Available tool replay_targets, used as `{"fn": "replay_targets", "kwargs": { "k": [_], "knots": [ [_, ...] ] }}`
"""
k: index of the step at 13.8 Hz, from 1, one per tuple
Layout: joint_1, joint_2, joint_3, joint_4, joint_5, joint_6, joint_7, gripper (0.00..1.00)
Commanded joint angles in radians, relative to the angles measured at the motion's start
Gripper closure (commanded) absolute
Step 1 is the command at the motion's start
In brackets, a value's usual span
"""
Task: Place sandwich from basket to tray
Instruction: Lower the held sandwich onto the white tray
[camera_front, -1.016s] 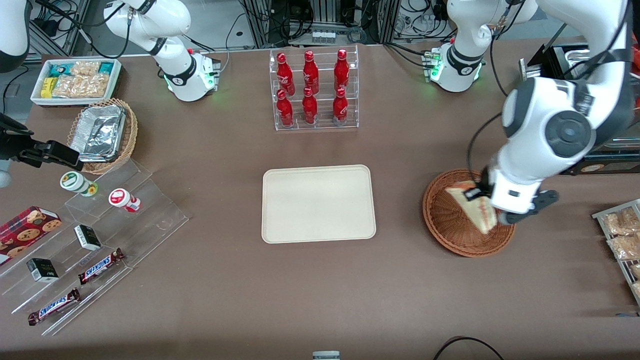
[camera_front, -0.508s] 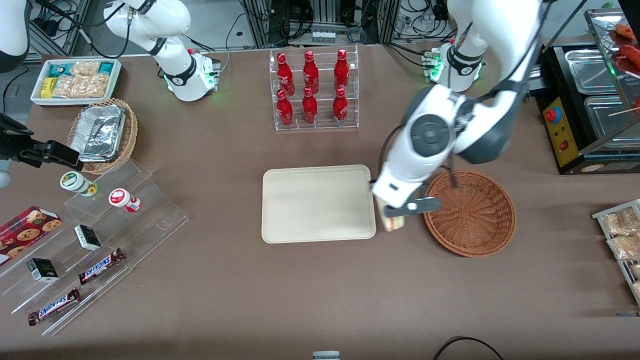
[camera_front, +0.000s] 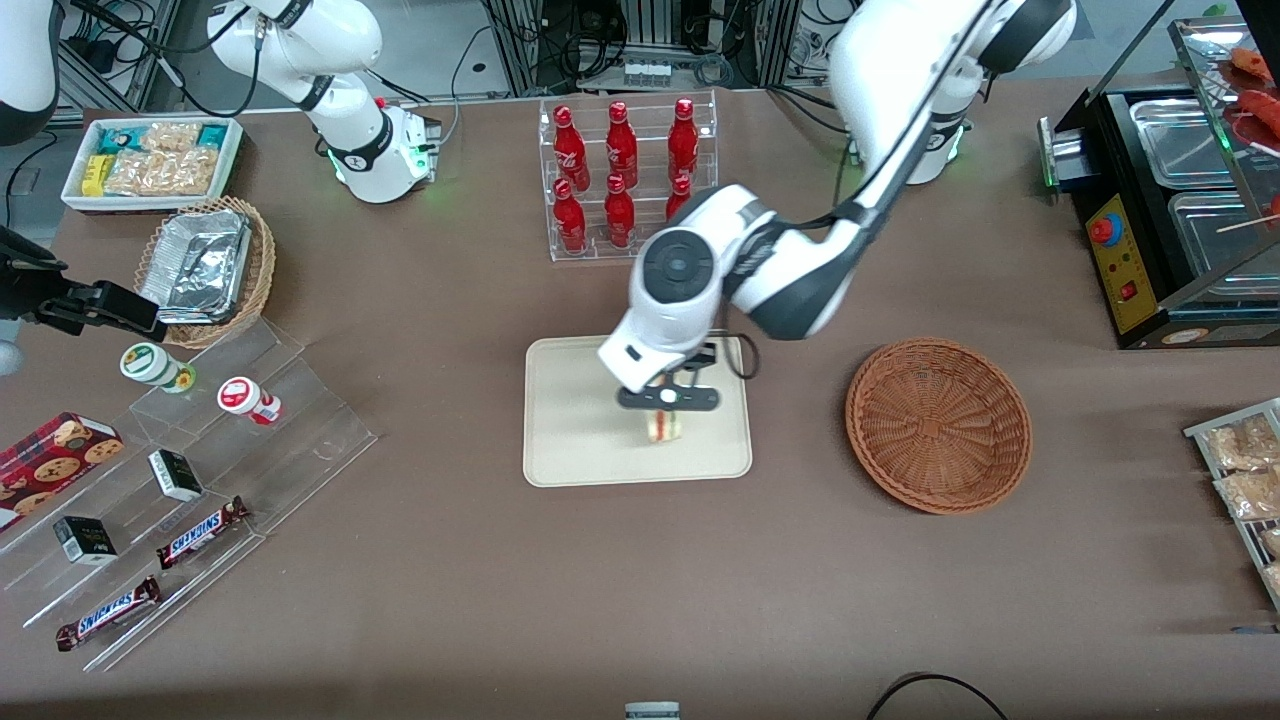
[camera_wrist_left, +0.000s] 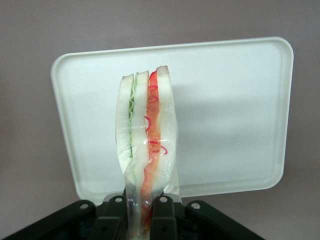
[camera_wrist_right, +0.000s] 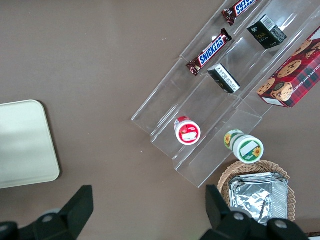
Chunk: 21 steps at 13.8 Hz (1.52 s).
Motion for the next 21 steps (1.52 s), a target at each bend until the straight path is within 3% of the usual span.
{"fn": "replay_targets", "kwargs": {
  "k": [1, 6, 11, 12, 13, 14, 21],
  "knots": [
    [-0.051, 0.082, 0.012, 0.048, 0.037, 0.018, -0.015, 1.0],
    [-0.087, 0.166, 0.017, 0.051, 0.107, 0.113, -0.148, 1.0],
    [-0.088, 0.186, 0.015, 0.051, 0.109, 0.137, -0.156, 1.0],
    [-0.088, 0.188, 0.015, 0.051, 0.109, 0.137, -0.156, 0.89],
    [-0.088, 0.188, 0.015, 0.051, 0.107, 0.137, -0.154, 0.39],
    [-0.087, 0.188, 0.015, 0.051, 0.107, 0.137, -0.15, 0.04],
    [-0.068, 0.093, 0.018, 0.051, 0.103, 0.089, -0.157, 0.01]
  ]
}}
